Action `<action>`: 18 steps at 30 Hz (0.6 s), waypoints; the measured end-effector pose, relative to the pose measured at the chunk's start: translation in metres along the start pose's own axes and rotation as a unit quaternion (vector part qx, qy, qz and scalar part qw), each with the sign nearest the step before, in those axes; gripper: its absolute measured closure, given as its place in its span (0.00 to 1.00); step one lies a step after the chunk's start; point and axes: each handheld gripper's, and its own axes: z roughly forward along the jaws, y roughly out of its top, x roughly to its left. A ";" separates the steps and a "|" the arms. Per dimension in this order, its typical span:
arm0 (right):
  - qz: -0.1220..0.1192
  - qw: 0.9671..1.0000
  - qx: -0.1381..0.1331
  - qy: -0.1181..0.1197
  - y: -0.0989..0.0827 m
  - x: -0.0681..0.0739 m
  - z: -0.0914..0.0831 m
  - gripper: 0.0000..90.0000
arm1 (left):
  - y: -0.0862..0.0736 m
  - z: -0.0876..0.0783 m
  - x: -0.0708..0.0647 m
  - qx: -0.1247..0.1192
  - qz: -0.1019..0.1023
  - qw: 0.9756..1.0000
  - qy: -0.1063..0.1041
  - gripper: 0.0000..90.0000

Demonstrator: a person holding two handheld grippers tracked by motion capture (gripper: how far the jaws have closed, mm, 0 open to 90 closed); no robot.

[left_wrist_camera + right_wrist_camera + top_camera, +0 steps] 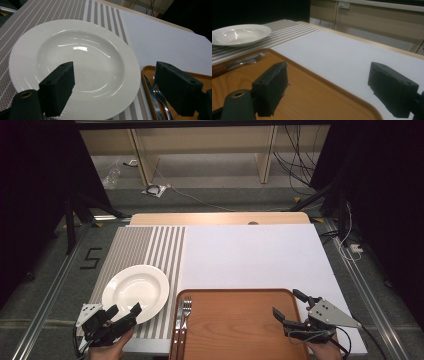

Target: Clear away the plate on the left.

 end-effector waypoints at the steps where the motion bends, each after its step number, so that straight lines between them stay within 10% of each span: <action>1: 0.000 1.000 0.001 0.000 0.000 0.000 0.000 0.19 | 0.000 -0.001 0.002 0.000 -0.005 1.000 0.006 0.18; 18: -0.002 1.000 0.000 0.001 0.000 0.000 0.001 0.19 | -0.006 -0.011 0.029 -0.007 -0.125 0.991 0.039 0.18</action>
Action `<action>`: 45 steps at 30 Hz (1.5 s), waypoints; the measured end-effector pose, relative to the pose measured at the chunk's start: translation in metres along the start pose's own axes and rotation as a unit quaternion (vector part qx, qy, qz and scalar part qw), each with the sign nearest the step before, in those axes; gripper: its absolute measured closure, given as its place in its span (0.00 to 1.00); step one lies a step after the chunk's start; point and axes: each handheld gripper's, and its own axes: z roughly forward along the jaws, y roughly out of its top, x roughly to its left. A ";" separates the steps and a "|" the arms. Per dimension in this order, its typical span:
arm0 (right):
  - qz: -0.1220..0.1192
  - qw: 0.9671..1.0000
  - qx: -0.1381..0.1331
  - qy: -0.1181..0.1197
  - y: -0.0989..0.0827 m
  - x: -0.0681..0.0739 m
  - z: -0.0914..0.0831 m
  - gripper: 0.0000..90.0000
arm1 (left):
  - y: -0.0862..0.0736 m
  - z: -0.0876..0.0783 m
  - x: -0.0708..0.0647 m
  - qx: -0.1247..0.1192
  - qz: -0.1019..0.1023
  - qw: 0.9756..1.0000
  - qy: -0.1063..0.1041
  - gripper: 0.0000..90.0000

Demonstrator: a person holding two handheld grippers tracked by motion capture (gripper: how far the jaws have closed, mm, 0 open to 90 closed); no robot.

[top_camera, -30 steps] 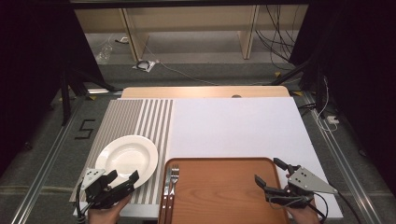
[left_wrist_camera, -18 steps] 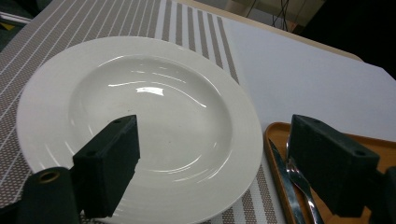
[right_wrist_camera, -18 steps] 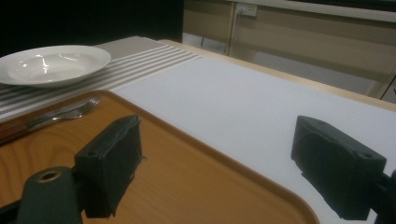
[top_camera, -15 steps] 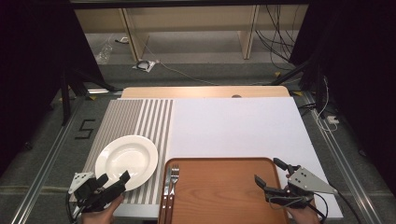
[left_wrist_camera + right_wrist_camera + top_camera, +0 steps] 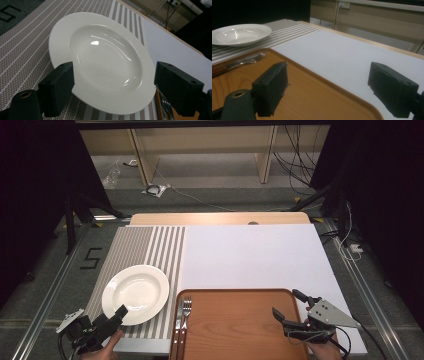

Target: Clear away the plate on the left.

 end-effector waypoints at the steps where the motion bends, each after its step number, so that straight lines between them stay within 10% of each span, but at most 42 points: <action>1: -0.001 1.000 0.000 0.000 0.000 0.000 0.000 0.19 | 0.000 0.000 0.003 0.002 -0.014 1.000 -0.001 0.18; 17: -0.001 1.000 0.001 0.001 0.000 0.000 0.000 0.19 | -0.006 0.001 0.025 0.015 -0.136 0.991 -0.003 0.19; 25: 0.000 1.000 0.002 0.000 0.000 0.001 0.001 0.19 | -0.013 0.005 0.028 0.028 -0.198 0.980 -0.026 0.19; 32: 0.000 1.000 0.002 0.001 0.000 0.001 0.001 0.19 | -0.021 0.010 0.030 0.040 -0.254 0.965 -0.056 0.19; 45: 0.000 1.000 0.002 0.003 0.000 0.002 0.002 0.19 | -0.033 0.020 0.023 0.054 -0.299 0.950 -0.078 0.28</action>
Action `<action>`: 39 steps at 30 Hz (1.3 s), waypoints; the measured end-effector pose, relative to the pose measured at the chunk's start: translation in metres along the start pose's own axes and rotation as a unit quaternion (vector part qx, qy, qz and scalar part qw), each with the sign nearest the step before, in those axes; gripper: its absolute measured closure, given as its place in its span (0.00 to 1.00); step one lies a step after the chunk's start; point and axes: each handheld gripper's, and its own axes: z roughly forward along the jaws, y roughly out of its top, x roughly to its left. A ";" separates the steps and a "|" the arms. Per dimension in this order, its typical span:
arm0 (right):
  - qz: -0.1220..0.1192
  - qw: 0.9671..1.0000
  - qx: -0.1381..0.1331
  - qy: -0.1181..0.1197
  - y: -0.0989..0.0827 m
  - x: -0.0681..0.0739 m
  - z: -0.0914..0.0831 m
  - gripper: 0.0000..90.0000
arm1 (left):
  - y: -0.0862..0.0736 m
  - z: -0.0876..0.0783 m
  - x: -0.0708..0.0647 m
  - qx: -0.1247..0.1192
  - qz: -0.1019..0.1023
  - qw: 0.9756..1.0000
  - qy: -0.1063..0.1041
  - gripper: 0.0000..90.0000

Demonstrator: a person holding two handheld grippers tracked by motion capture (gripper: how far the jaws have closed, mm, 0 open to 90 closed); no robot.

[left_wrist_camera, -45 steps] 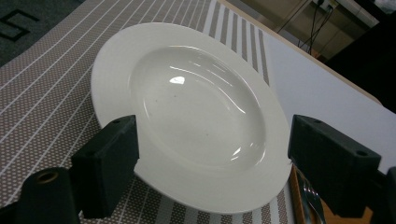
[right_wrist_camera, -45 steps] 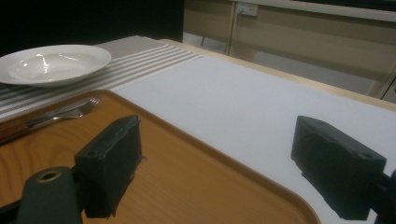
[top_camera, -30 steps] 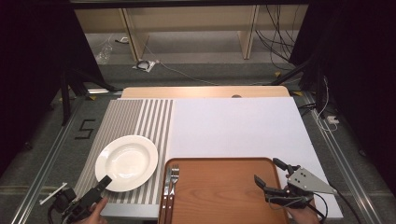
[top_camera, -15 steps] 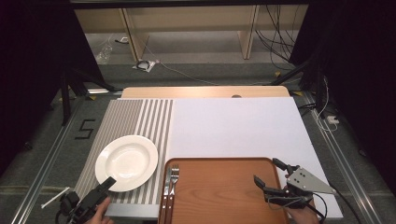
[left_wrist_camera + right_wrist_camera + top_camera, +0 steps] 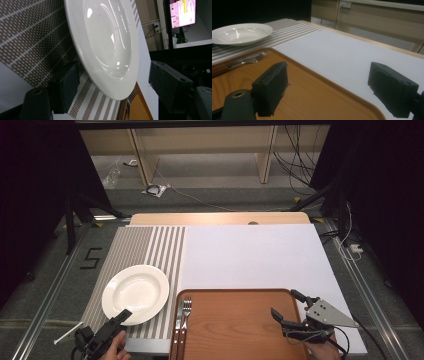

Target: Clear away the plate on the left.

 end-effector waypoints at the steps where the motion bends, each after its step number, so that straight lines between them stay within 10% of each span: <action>1: -0.001 1.000 0.001 0.001 0.000 0.000 0.000 0.19 | 0.000 0.001 0.000 -0.001 -0.004 1.000 0.000 0.30; 39: -0.005 1.000 0.001 0.002 0.000 0.001 0.001 0.19 | -0.003 0.033 0.013 -0.012 -0.106 0.994 0.016 0.77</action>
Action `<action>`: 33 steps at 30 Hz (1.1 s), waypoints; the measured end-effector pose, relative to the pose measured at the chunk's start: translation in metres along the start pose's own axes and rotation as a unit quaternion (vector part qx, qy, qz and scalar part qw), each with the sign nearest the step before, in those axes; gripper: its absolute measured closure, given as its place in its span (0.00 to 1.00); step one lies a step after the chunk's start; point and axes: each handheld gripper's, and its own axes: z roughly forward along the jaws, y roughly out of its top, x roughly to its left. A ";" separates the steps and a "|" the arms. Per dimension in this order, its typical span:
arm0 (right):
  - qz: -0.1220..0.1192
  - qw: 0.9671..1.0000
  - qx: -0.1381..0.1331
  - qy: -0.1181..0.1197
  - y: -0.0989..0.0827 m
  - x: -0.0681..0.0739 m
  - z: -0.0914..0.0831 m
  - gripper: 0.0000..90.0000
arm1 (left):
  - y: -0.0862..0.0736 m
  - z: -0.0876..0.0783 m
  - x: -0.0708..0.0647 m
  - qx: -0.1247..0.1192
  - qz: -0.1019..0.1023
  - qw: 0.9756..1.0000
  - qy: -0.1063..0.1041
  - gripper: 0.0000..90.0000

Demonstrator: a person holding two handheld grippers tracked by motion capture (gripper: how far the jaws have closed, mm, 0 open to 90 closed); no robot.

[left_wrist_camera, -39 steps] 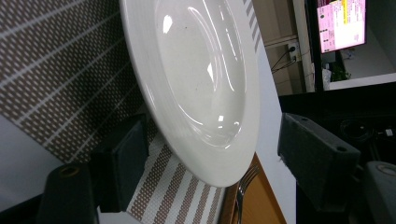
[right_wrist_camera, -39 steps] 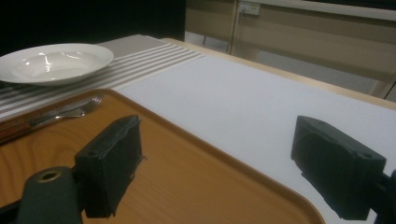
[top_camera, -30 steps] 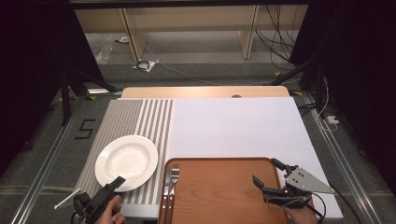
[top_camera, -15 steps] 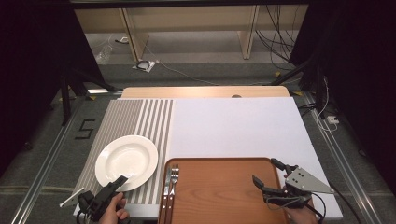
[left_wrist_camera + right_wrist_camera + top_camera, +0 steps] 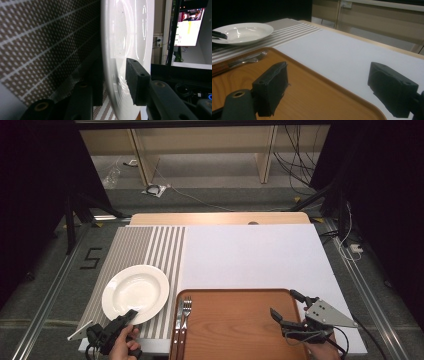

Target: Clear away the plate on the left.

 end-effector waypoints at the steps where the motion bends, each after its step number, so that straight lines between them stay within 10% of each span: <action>1: 0.000 1.000 0.000 0.000 0.000 0.000 0.000 0.19 | 0.000 0.000 0.001 0.001 -0.002 1.000 0.000 0.78; 21: 0.000 1.000 -0.001 0.000 0.000 0.000 0.000 0.19 | 0.005 0.002 0.008 -0.002 -0.054 0.998 -0.022 0.87; 33: 0.002 1.000 0.000 0.000 0.000 -0.001 0.000 0.19 | 0.005 0.000 0.005 0.007 -0.051 0.998 -0.037 0.89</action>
